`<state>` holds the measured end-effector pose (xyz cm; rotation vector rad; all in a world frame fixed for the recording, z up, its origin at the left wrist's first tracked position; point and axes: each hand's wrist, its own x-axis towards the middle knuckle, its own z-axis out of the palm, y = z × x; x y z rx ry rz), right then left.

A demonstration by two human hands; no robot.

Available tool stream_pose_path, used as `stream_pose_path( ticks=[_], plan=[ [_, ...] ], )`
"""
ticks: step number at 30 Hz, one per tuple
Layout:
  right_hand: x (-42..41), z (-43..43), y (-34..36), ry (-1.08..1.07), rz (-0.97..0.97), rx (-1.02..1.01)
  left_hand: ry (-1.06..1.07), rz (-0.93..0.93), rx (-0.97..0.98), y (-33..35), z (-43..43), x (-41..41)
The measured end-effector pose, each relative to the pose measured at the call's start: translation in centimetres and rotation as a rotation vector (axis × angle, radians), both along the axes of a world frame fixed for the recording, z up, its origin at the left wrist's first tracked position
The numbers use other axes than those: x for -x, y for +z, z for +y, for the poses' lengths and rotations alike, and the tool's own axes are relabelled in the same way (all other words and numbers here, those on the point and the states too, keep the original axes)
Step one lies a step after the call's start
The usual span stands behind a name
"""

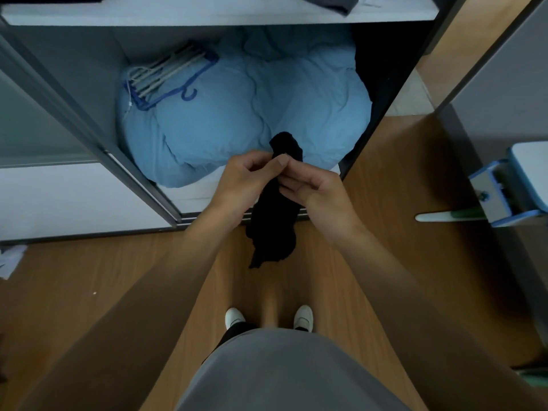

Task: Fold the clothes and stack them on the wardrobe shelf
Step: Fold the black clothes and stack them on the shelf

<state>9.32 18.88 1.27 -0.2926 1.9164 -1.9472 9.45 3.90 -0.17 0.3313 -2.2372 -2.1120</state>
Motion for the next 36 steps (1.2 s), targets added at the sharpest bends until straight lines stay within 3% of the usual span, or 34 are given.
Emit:
stream_pose_path(
  ticks=[3, 5, 7, 11, 15, 20, 26, 31, 36],
  plan=[
    [0.2, 0.3, -0.2, -0.008, -0.128, 0.151, -0.040, 0.056, 0.024, 0.2, -0.7, 0.1],
    [0.3, 0.4, -0.2, 0.031, -0.128, 0.145, -0.042, 0.082, 0.091, 0.3, -1.1, 0.2],
    [0.4, 0.4, 0.0, 0.013, -0.057, 0.015, -0.042, 0.087, 0.159, 0.5, -1.3, 0.2],
    [2.0, 1.0, 1.0, -0.180, 0.312, -0.334, -0.176, 0.111, 0.331, 1.3, -1.9, -0.2],
    [3.7, 1.7, 2.4, 0.095, 0.506, -0.344, -0.251, 0.114, 0.354, 2.6, -2.6, -0.5],
    [3.5, 0.3, 2.3, 0.194, 0.589, -0.381, -0.280, 0.134, 0.494, 3.2, -3.2, -0.9],
    [3.0, -0.3, 1.5, 0.195, 0.640, -0.696, -0.283, 0.097, 0.562, 2.3, -4.0, -1.6],
    [2.3, -0.5, 1.3, 0.213, 0.506, -0.447, -0.283, 0.137, 0.515, 1.8, -4.1, -2.3],
    [1.8, -1.2, 1.2, 0.162, 0.473, -0.386, -0.255, 0.310, 0.458, 0.9, -4.7, -3.4]
  ],
)
